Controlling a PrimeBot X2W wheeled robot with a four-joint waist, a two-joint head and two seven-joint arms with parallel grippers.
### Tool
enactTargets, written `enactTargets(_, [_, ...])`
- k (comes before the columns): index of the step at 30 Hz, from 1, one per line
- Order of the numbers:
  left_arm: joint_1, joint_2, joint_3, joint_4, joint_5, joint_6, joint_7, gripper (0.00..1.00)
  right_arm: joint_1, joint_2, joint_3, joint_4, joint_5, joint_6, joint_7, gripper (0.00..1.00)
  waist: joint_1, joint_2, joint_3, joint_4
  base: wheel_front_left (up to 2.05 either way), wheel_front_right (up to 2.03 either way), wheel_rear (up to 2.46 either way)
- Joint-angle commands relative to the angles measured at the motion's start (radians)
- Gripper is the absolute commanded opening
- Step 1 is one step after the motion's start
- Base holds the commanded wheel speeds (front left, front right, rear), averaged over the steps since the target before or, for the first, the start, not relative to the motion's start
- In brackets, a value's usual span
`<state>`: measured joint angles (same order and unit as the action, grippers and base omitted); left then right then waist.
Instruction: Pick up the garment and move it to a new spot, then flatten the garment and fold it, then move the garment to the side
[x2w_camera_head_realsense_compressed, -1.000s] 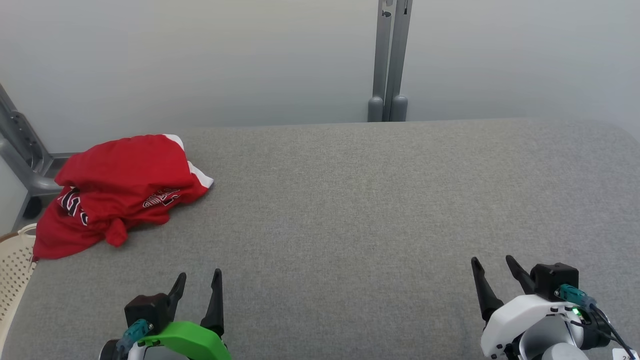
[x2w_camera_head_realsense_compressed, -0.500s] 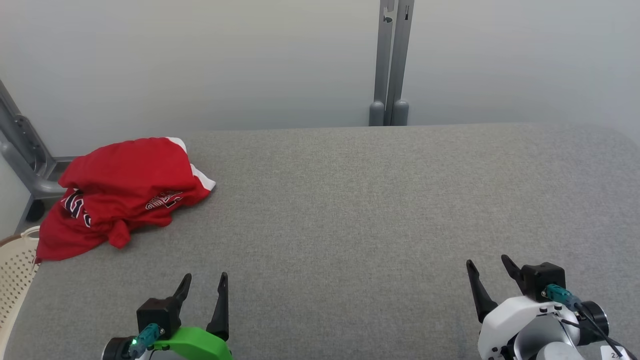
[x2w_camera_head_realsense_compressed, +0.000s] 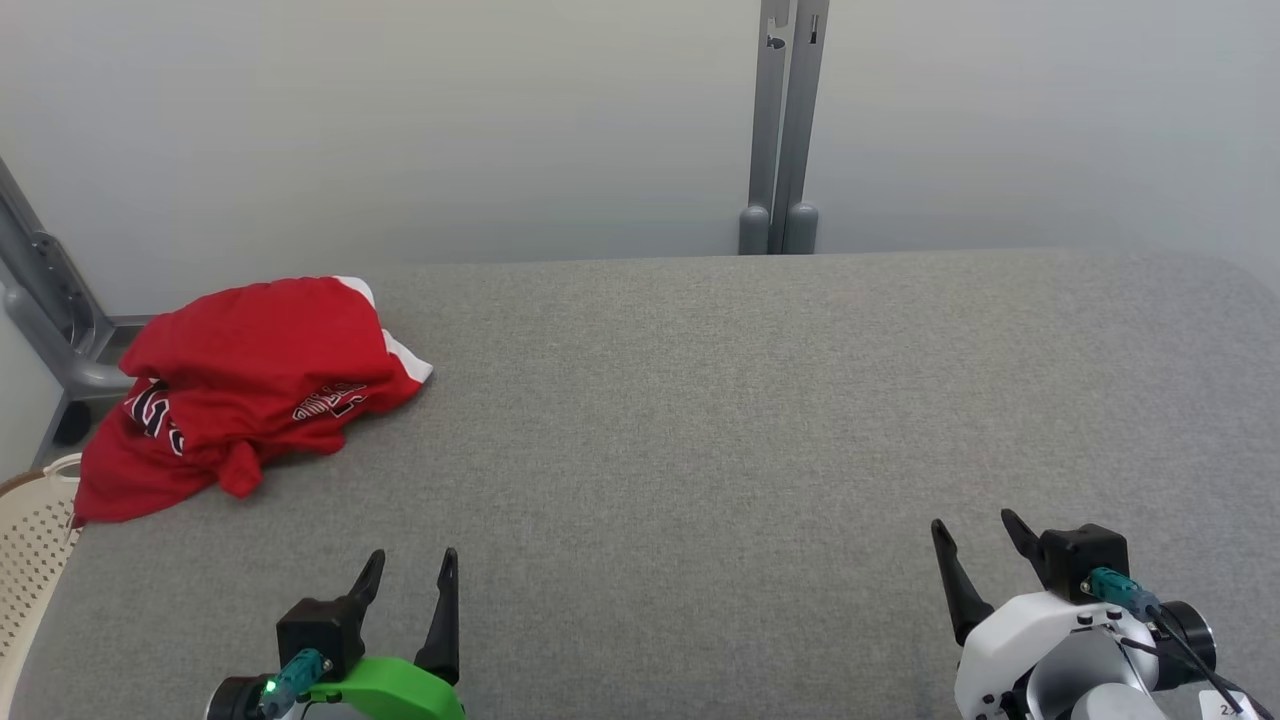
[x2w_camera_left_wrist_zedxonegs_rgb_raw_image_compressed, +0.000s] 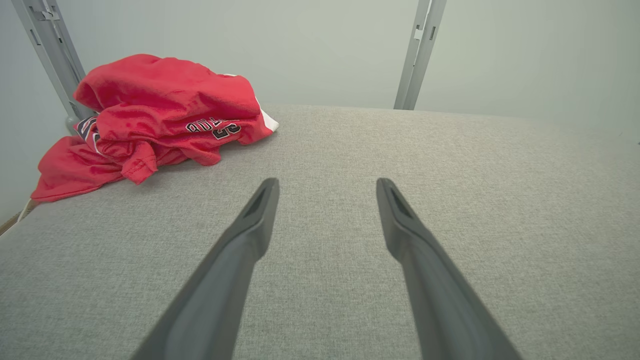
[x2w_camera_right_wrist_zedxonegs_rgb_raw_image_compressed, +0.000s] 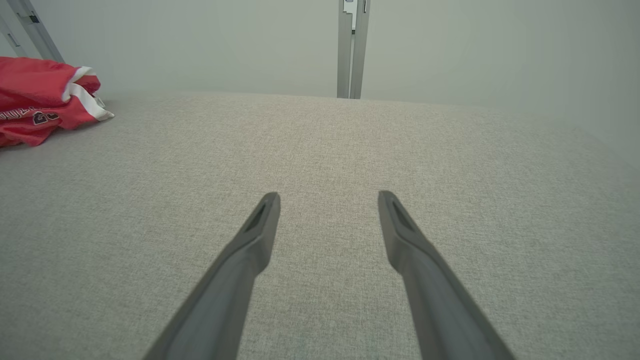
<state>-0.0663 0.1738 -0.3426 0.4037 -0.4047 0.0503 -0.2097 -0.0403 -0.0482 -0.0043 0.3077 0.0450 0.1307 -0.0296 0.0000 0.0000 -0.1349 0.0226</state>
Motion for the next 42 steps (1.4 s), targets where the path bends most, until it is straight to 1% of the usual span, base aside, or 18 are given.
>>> enactTargets(1, [0.009, 0.008, -0.002, 0.002, -0.007, 0.004, -0.001, 1.0, 0.003, -0.004, 0.0, 0.001, 0.001, 0.0, -0.005, 1.0, 0.0, 0.0, 0.0, 0.003, 0.0, 0.0, 0.0])
enactTargets(9, [0.009, 0.027, 0.002, 0.004, -0.006, 0.011, 0.004, 1.0, 0.013, -0.004, -0.001, 0.001, 0.017, 0.0, -0.012, 1.0, 0.0, 0.0, -0.001, 0.045, 0.0, 0.0, 0.0])
enactTargets(15, [0.014, 0.049, 0.0, -0.012, 0.003, 0.021, 0.013, 1.0, 0.02, -0.004, -0.008, 0.01, 0.032, 0.0, -0.023, 1.0, 0.0, 0.0, -0.005, 0.123, 0.0, 0.0, 0.0])
enactTargets(24, [0.032, 0.076, 0.0, -0.038, 0.002, 0.034, 0.034, 1.0, 0.015, -0.004, 0.023, 0.032, 0.061, 0.0, -0.044, 1.0, 0.0, 0.0, -0.011, 0.235, 0.0, 0.0, 0.0])
enactTargets(32, [0.03, 0.092, -0.001, -0.067, 0.007, 0.05, 0.041, 1.0, 0.009, -0.004, 0.027, 0.055, 0.078, 0.0, -0.062, 1.0, 0.0, 0.0, -0.001, 0.332, 0.0, 0.0, 0.0])
enactTargets(38, [0.022, 0.097, -0.002, -0.076, -0.001, 0.057, 0.055, 1.0, 0.001, -0.004, 0.022, 0.063, 0.079, 0.0, -0.067, 1.0, 0.0, 0.0, 0.007, 0.367, 0.0, 0.0, 0.0])
enactTargets(40, [0.004, 0.099, -0.006, -0.073, -0.007, 0.051, 0.072, 1.0, 0.001, -0.004, 0.017, 0.06, 0.075, 0.0, -0.067, 1.0, 0.0, 0.0, 0.012, 0.374, 0.0, 0.0, 0.0])
enactTargets(42, [-0.033, 0.096, -0.012, -0.063, -0.013, 0.04, 0.111, 1.0, 0.0, -0.004, 0.012, 0.053, 0.069, 0.0, -0.063, 1.0, 0.0, 0.0, 0.02, 0.381, 0.0, 0.0, 0.0])
